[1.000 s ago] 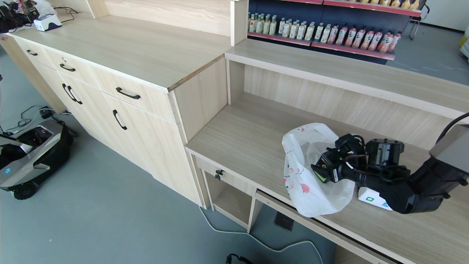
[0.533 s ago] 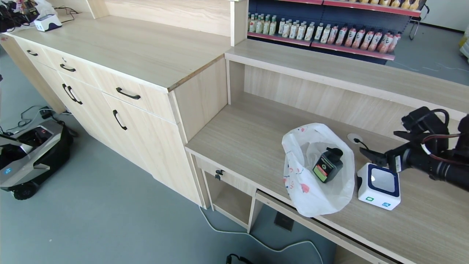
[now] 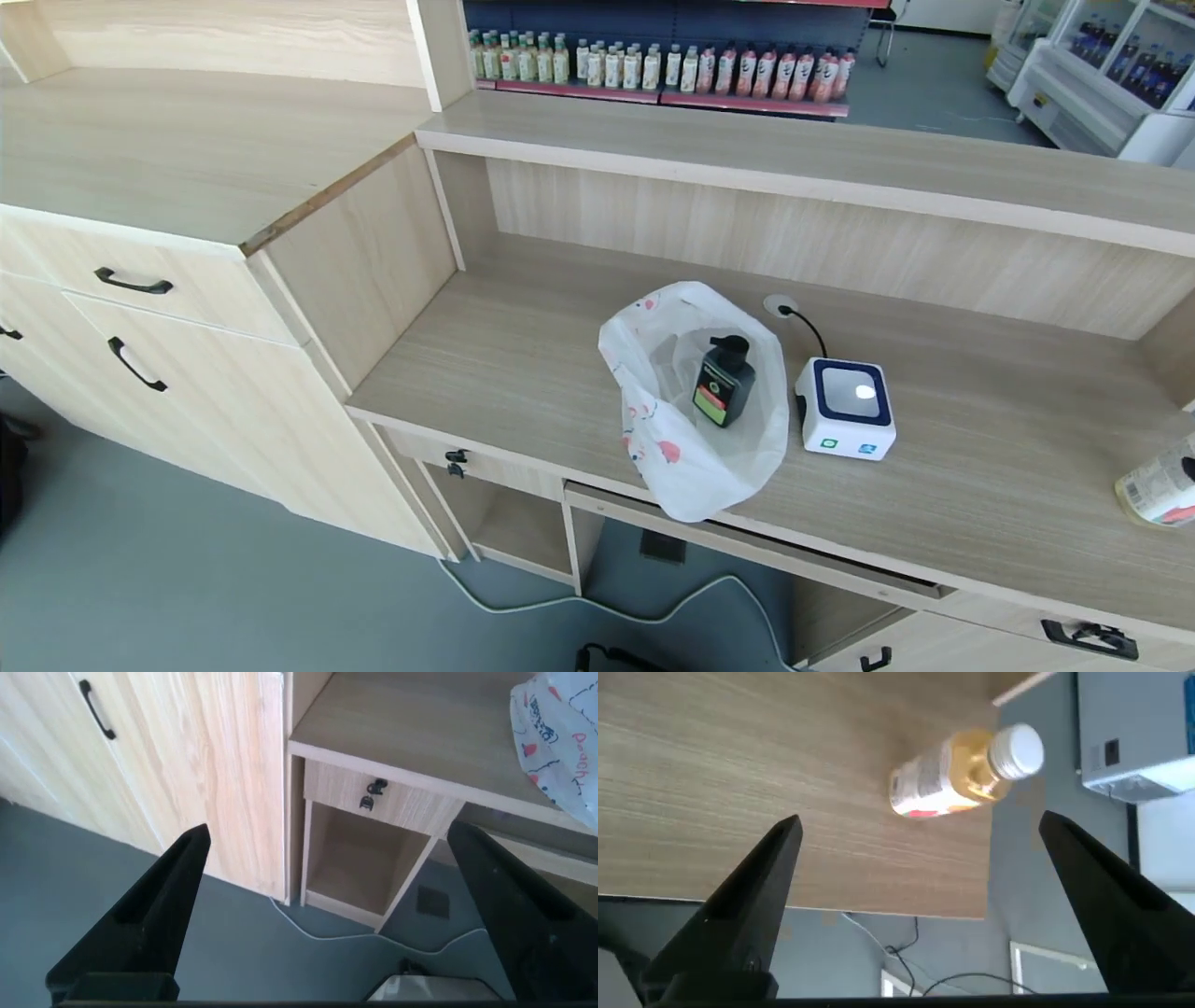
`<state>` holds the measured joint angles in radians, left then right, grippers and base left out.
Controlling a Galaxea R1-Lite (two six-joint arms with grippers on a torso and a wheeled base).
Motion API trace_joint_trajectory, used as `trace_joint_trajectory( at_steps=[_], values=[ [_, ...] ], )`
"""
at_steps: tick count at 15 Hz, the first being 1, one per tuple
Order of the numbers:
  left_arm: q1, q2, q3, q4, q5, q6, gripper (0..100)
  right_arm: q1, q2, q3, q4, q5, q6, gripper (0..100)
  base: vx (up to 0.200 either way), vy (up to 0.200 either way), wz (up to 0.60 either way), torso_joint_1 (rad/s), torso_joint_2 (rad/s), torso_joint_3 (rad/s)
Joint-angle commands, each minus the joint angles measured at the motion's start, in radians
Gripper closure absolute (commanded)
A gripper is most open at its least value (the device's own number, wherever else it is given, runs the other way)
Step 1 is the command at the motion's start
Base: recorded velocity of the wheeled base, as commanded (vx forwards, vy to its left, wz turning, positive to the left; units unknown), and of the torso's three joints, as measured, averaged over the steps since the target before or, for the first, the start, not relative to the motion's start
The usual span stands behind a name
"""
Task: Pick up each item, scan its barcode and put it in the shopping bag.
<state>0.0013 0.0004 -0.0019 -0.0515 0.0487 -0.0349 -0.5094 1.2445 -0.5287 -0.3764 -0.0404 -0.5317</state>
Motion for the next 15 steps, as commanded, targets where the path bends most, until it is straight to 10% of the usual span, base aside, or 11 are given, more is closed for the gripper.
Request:
trace_joint_trajectory(
  at_steps=[1,6,15],
  values=[
    [0.000,0.000,0.000,-0.001,0.000,0.000,0,-0.023,-0.011,0.000,0.034,-0.059,0.098,0,0.000,0.000,0.00,-0.207,0.37,0.149],
    [0.000,0.000,0.000,-0.001,0.000,0.000,0,-0.021,0.112,0.000,-0.039,-0.050,0.368,0,0.000,0.000,0.00,-0.028,0.05,0.019],
    [0.000,0.000,0.000,-0.001,0.000,0.000,0,-0.037,0.058,0.021,-0.045,-0.102,0.249,0,0.000,0.000,-0.13,-0.001,0.00,0.001]
  ],
)
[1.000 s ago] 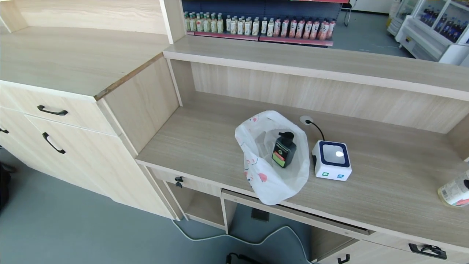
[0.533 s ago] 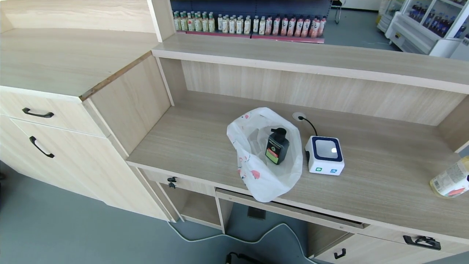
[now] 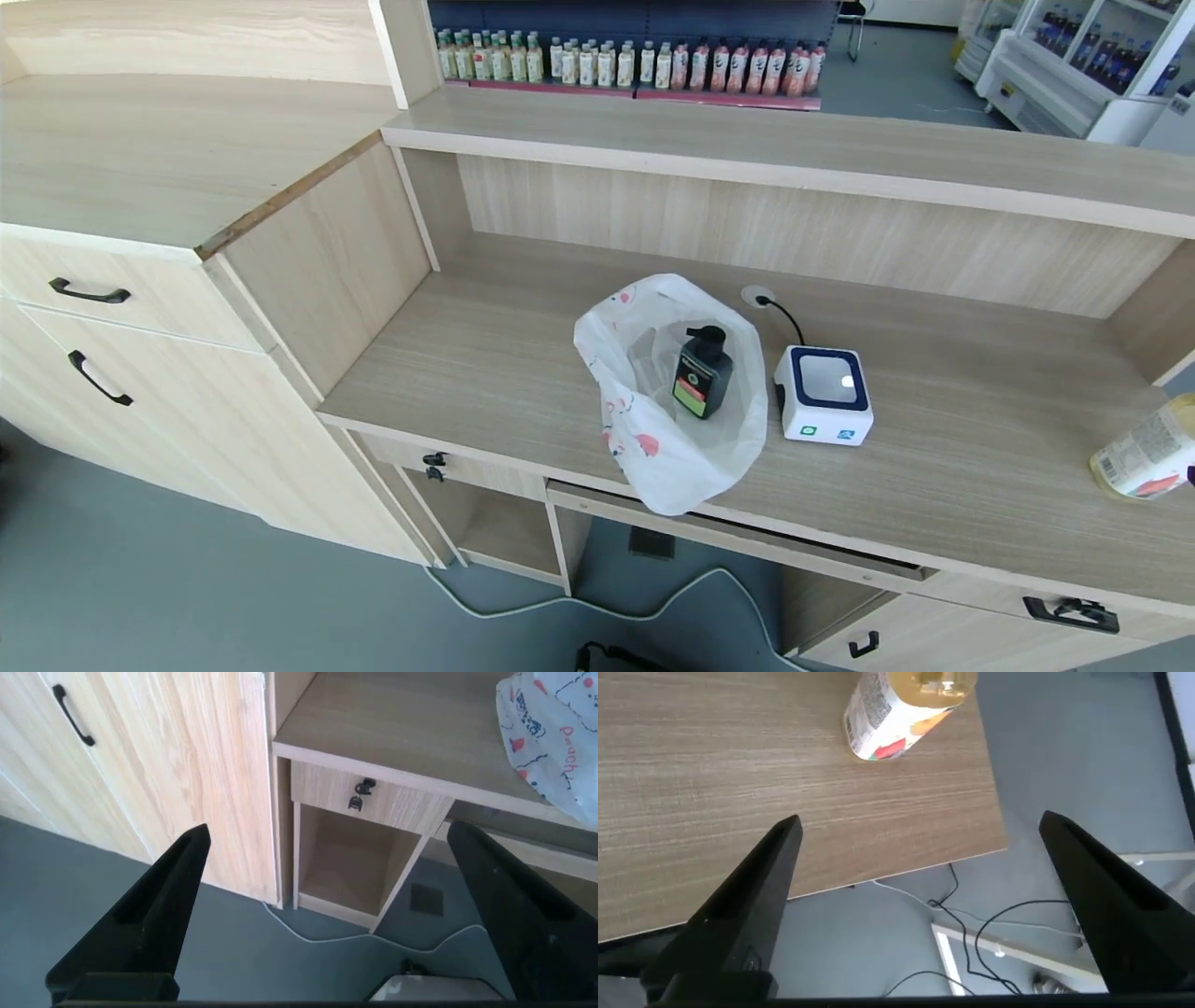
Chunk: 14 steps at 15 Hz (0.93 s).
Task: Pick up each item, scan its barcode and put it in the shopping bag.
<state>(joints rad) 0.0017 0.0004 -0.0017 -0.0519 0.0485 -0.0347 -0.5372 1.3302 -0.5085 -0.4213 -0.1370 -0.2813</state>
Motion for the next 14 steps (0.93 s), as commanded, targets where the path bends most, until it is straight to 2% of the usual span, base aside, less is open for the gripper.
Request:
trace_joint_trajectory(
  at_steps=[1,2,3,4,6,8,9,14],
  values=[
    [0.000,0.000,0.000,0.000,0.001,-0.001,0,-0.035,-0.034,-0.001,-0.002,-0.006,-0.001,0,0.000,0.000,-0.60,-0.002,0.00,0.007],
    [0.000,0.000,0.000,0.000,0.001,-0.001,0,-0.063,-0.025,-0.002,-0.007,-0.007,-0.003,0,0.000,0.000,-0.60,0.007,0.02,0.002],
    [0.000,0.000,0.000,0.000,0.001,-0.001,0,-0.121,0.000,-0.004,-0.007,-0.006,-0.003,0,0.000,0.000,0.00,0.000,0.00,0.000],
    [0.000,0.000,0.000,0.000,0.001,-0.001,0,-0.136,0.018,-0.005,-0.011,-0.006,-0.001,0,0.000,0.000,0.00,0.000,0.00,0.000],
    [0.000,0.000,0.000,0.000,0.001,-0.001,0,-0.132,0.147,-0.005,-0.169,0.039,0.047,0,0.000,0.000,0.00,0.000,0.00,0.000],
    [0.000,0.000,0.000,0.000,0.001,-0.001,0,-0.125,0.264,-0.033,-0.290,0.198,0.056,0,0.000,0.000,0.00,0.000,0.00,0.000],
    [0.000,0.000,0.000,0.000,0.001,-0.001,0,-0.121,0.314,-0.042,-0.335,0.229,0.053,0,0.000,0.000,0.00,0.000,0.00,0.000],
    [0.000,0.000,0.000,0.000,0.001,-0.001,0,-0.095,0.428,-0.062,-0.416,0.235,0.053,0,0.000,0.000,0.00,0.000,0.00,0.000]
  ],
)
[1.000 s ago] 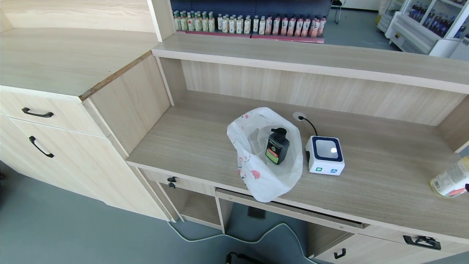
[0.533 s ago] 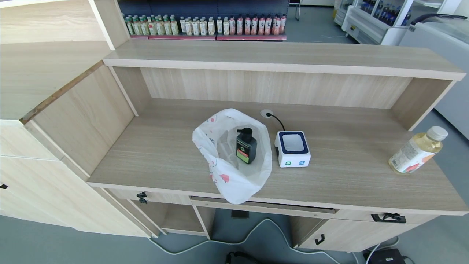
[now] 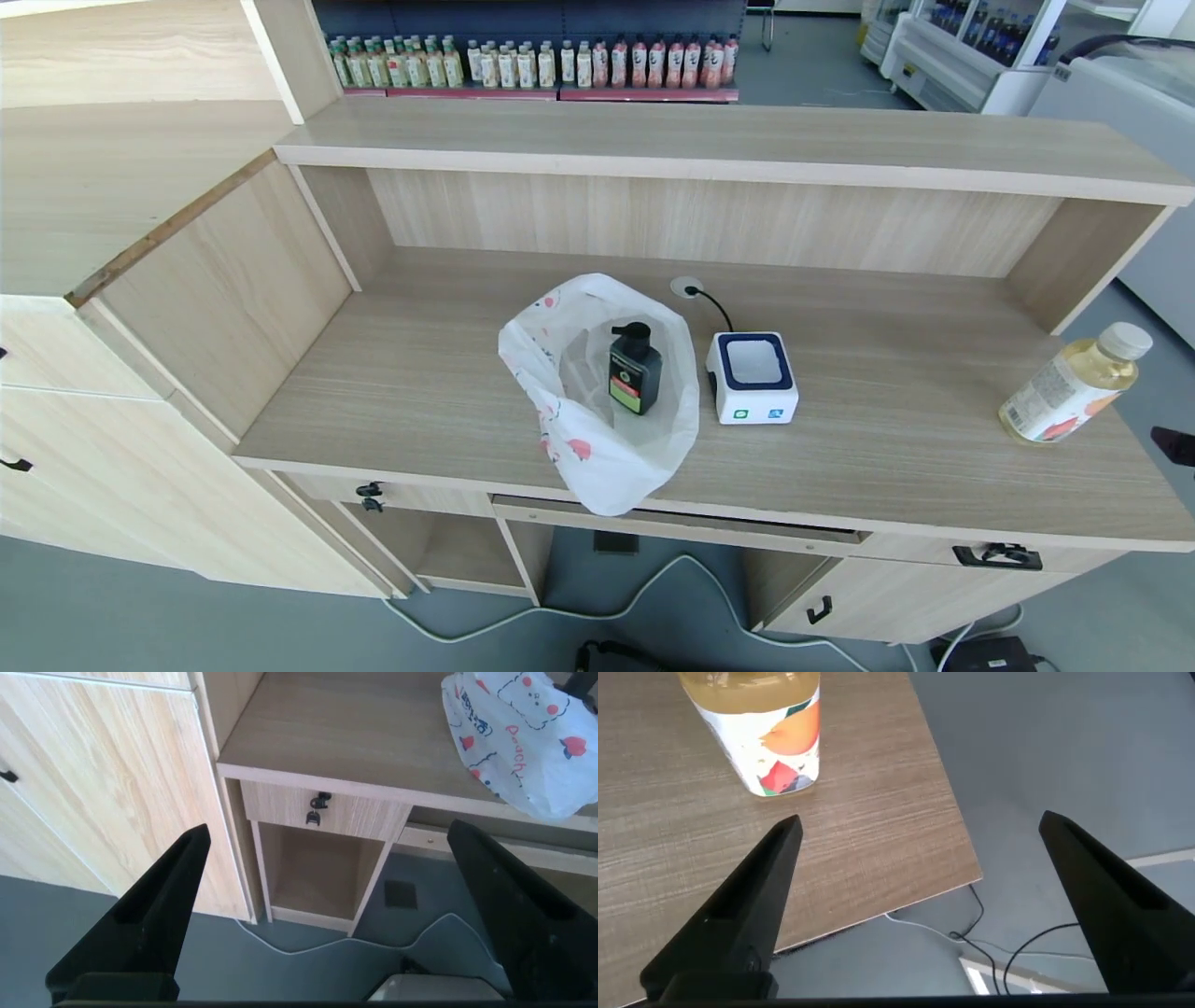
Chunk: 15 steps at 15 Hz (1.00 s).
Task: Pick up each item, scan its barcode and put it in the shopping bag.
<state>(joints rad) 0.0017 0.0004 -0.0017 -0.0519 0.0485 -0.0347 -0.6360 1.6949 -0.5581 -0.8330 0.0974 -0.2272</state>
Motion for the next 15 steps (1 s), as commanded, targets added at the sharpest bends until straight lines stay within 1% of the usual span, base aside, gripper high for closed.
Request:
trace_joint_trajectory(
  at_steps=[1,7,15],
  values=[
    [0.000,0.000,0.000,0.000,0.001,-0.001,0,0.013,0.077,-0.025,-0.008,0.001,-0.001,0,0.000,0.000,0.00,0.000,0.00,0.000],
    [0.000,0.000,0.000,0.000,0.001,-0.001,0,0.119,0.150,-0.052,-0.086,0.002,0.046,0,0.000,0.000,0.00,0.000,0.00,0.000],
    [0.000,0.000,0.000,0.000,0.001,-0.001,0,0.131,0.227,-0.065,-0.160,-0.007,0.022,0,0.000,0.000,0.00,0.000,0.00,0.000]
  ],
)
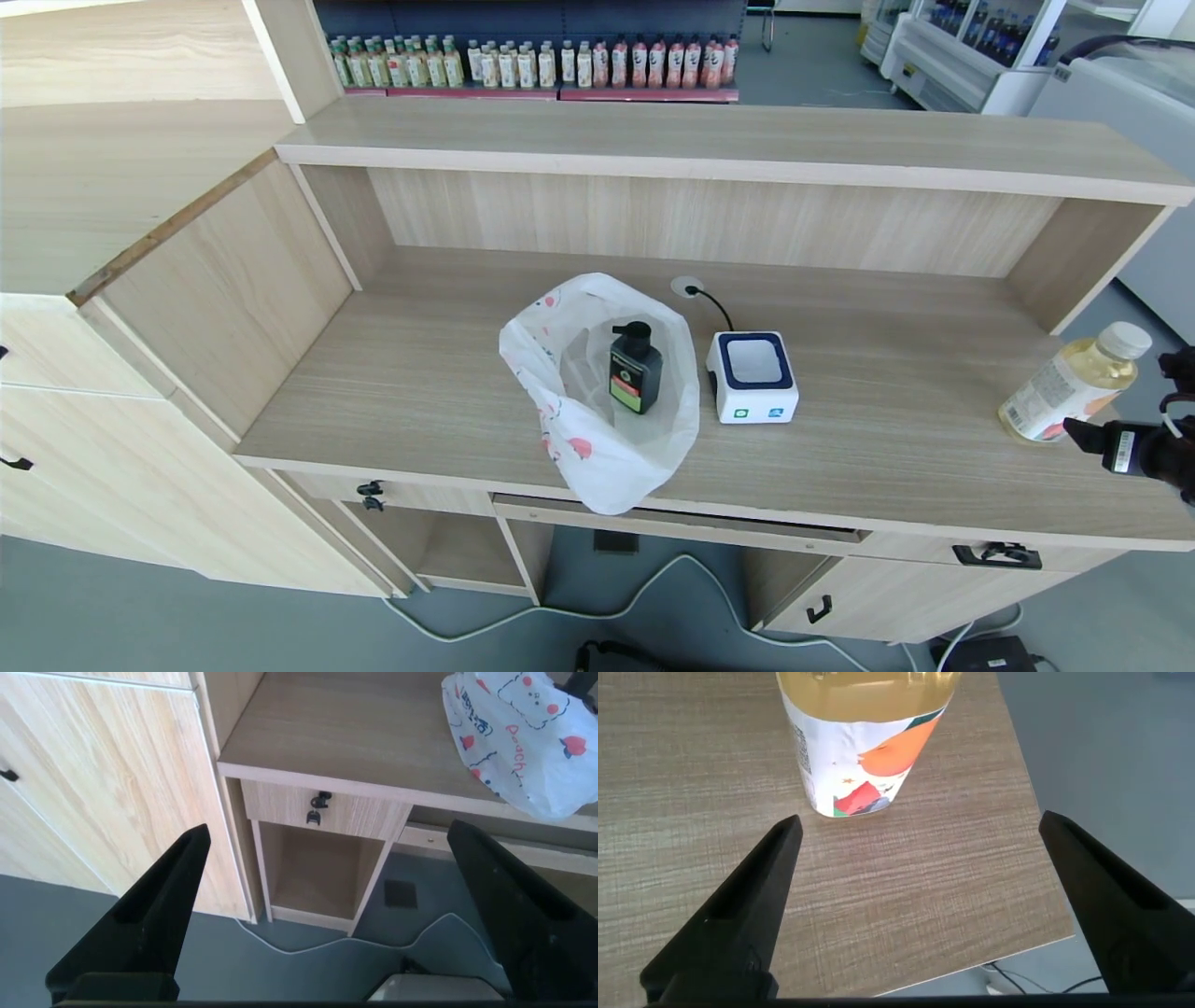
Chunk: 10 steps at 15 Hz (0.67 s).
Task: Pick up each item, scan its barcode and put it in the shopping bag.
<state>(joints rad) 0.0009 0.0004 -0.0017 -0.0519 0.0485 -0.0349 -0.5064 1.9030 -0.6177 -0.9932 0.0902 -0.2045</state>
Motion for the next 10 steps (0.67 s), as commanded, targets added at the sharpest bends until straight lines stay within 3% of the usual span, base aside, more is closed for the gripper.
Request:
trace_joint_trajectory(
  at_steps=[1,10],
  values=[
    [0.001,0.000,0.000,0.000,0.001,0.000,0,0.012,0.036,-0.033,-0.008,-0.001,0.002,0,0.000,0.000,0.00,0.000,0.00,0.000],
    [0.002,0.000,0.000,0.000,0.001,0.000,0,0.057,0.099,-0.088,-0.051,-0.001,0.008,0,0.000,0.000,0.00,0.000,0.00,0.000]
  ],
)
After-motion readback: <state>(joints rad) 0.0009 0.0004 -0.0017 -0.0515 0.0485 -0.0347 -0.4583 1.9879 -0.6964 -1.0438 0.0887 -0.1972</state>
